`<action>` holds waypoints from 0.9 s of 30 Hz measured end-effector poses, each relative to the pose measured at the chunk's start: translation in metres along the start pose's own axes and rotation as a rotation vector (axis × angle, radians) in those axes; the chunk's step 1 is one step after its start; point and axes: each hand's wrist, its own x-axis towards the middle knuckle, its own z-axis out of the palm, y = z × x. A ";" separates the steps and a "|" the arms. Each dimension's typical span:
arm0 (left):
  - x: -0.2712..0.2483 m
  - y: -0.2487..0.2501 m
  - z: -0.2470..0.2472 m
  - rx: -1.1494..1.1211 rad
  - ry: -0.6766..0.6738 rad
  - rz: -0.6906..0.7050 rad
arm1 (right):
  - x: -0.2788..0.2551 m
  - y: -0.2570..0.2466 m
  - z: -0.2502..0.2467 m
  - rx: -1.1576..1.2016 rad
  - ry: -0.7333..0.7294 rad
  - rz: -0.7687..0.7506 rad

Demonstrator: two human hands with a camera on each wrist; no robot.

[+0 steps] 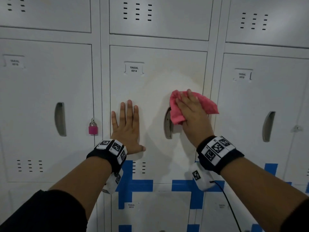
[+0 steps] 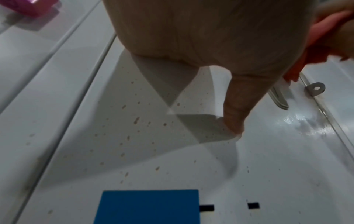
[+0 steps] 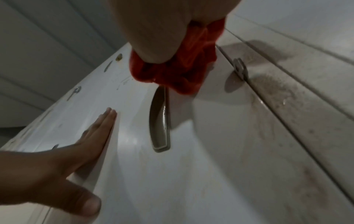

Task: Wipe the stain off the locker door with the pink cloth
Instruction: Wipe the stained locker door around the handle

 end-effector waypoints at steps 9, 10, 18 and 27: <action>0.000 0.001 0.001 -0.002 0.012 0.009 | -0.058 -0.026 0.040 -0.109 -0.117 0.146; 0.001 0.001 0.002 -0.004 0.015 0.009 | -0.065 -0.029 0.045 -0.113 -0.120 0.154; 0.000 0.001 0.000 -0.007 0.001 0.010 | -0.114 -0.024 0.058 -0.162 -0.272 -0.039; -0.001 0.001 -0.002 -0.011 -0.008 0.000 | -0.066 -0.031 0.023 0.277 0.129 0.122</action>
